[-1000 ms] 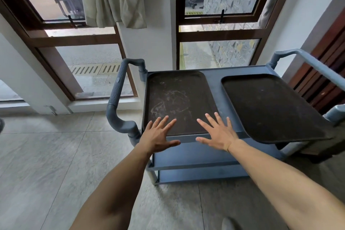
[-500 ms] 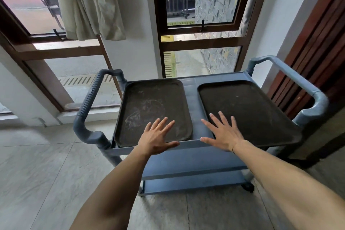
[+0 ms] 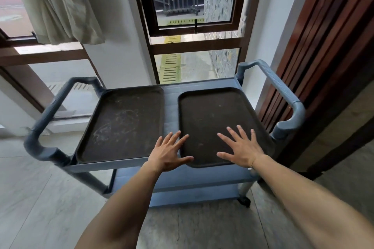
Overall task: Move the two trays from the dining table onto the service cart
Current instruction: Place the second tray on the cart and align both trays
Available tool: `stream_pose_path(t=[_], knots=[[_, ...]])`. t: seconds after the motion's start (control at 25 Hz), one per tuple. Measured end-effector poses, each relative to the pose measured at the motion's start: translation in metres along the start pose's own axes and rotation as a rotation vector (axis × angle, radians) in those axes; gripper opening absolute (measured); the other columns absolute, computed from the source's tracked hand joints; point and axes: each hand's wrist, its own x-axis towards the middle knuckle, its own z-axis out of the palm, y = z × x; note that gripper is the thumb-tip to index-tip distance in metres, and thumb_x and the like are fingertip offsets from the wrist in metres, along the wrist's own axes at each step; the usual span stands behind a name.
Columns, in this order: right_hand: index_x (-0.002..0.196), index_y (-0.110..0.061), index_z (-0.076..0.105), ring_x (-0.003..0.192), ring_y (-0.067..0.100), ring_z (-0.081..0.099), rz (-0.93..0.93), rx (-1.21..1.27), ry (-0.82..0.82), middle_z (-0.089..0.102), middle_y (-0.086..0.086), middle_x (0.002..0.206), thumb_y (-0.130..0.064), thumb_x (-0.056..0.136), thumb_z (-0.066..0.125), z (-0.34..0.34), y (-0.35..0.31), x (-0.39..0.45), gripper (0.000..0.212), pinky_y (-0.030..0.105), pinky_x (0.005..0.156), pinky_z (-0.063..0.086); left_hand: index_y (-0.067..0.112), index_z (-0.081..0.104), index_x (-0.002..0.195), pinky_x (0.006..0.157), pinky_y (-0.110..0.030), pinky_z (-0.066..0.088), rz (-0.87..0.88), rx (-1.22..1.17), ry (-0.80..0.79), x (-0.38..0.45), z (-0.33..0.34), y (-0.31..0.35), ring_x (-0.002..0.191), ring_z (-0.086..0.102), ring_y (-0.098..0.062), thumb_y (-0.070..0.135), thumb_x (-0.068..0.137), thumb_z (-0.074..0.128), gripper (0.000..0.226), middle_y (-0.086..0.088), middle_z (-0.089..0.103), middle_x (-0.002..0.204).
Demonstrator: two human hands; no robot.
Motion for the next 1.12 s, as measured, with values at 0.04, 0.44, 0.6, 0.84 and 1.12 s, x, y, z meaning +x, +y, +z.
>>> stream_pose_path(t=[0.04,0.44,0.6,0.84,1.12], knots=[[0.152,-0.051,-0.004,0.15,0.03,-0.018,0.002,0.011,-0.01,-0.009,-0.004,0.166,-0.088,0.079,0.013,0.004,0.011,-0.002,0.084,0.065,0.114,-0.011,0.046,-0.004,0.154,0.122,-0.051,-0.001,-0.001,-0.004,-0.015,0.003,0.002,0.009,0.152,-0.007,-0.021,0.088,0.079,0.025,0.091,0.005,-0.007,0.166],[0.148,-0.057,-0.008,0.15,0.031,-0.017,-0.083,0.01,-0.153,-0.013,-0.004,0.166,-0.096,0.067,0.029,0.04,0.047,0.002,0.097,0.069,0.11,-0.008,0.049,-0.004,0.153,0.12,-0.05,-0.003,0.015,0.005,-0.12,0.022,0.026,0.051,0.152,-0.009,-0.022,0.093,0.07,0.033,0.101,0.007,-0.01,0.166],[0.147,-0.059,-0.009,0.149,0.033,-0.018,-0.101,-0.006,-0.173,-0.016,-0.004,0.165,-0.087,0.071,0.044,0.044,0.051,0.006,0.097,0.075,0.107,-0.005,0.048,-0.004,0.154,0.12,-0.051,-0.005,0.011,0.018,-0.158,0.024,0.036,0.05,0.152,-0.01,-0.023,0.088,0.072,0.041,0.102,0.006,-0.011,0.166],[0.142,-0.066,-0.01,0.149,0.039,-0.015,-0.074,0.039,-0.197,-0.016,-0.005,0.165,-0.078,0.081,0.045,0.049,0.055,0.012,0.083,0.079,0.105,-0.002,0.048,-0.005,0.153,0.116,-0.053,-0.014,0.032,0.086,-0.145,0.036,0.044,0.055,0.152,-0.007,-0.03,0.077,0.078,0.048,0.096,0.003,-0.008,0.167],[0.142,-0.067,-0.008,0.147,0.045,-0.015,-0.087,0.072,-0.243,-0.016,-0.002,0.166,-0.076,0.082,0.048,0.043,0.055,0.021,0.082,0.079,0.105,0.002,0.056,-0.004,0.149,0.112,-0.067,-0.008,0.018,0.131,-0.215,0.05,0.036,0.064,0.15,-0.003,-0.04,0.064,0.083,0.056,0.09,-0.004,-0.007,0.167]])
